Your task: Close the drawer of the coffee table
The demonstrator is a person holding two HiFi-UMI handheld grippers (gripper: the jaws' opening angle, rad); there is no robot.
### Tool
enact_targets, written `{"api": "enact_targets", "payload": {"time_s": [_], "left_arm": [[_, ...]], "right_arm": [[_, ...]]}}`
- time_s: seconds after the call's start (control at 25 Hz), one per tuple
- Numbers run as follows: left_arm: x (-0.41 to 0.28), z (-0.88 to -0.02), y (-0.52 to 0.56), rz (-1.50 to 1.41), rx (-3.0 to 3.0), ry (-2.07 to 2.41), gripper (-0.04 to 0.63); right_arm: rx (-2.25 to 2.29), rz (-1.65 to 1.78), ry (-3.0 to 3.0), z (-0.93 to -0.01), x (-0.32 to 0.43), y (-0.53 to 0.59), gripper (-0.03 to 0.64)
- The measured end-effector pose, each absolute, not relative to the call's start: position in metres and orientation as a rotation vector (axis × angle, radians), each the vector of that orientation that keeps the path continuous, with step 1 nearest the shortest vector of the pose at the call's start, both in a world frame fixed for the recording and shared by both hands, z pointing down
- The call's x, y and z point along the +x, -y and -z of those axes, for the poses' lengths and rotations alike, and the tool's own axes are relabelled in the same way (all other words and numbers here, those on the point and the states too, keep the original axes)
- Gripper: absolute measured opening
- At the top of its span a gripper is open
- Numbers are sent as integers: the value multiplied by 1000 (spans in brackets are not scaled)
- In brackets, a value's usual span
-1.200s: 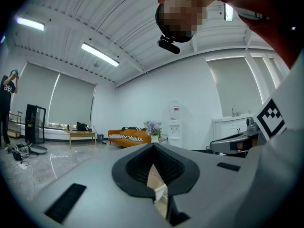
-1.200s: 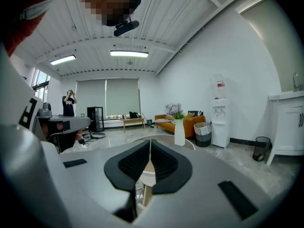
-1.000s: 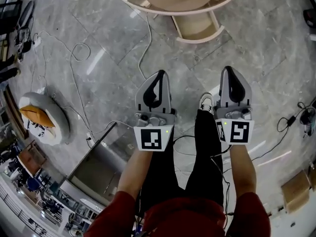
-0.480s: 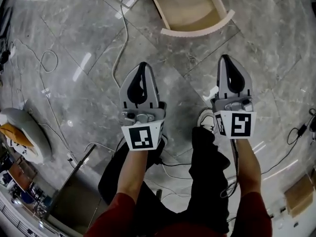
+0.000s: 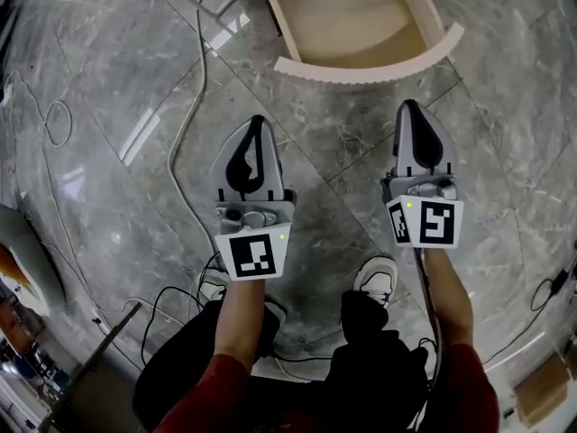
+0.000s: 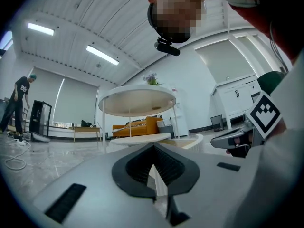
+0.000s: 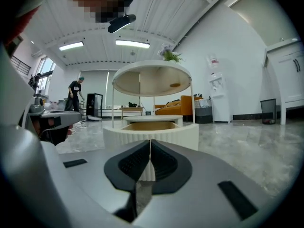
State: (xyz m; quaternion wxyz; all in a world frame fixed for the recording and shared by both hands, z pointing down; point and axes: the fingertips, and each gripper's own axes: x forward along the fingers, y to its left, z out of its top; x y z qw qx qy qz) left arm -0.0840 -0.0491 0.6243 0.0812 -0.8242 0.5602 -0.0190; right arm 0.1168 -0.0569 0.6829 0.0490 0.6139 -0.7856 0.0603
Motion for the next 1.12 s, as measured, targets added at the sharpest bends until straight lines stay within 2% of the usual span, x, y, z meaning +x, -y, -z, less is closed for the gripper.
{"api": "enact_targets", "payload": {"time_s": [0.48,0.56,0.76,0.8,0.92,1.12], "left_arm": [[-72,-664,45,57,-2532,-1765,12],[-69,-668,45,60,-2535,-1766,12],[-68,-673,44,78,-2542,-1769,12],[-69,-674,44,80,-2542,-1774,12],[-72,-676,43,64,-2531,-1800,12],[-72,-681,42,67,-2534,-1823,12]], "right_arm": [[1827,-135,2390,-719,117,65,30],[1794,-169,2389,-729,113,66,131],[1764,-198,2362,-745,104,72,204],[1758,-210,2363,-748,102,75,234],[1744,-243,2369,-753,96,81,262],[1750,-236,2354,-756,94,91,264]]}}
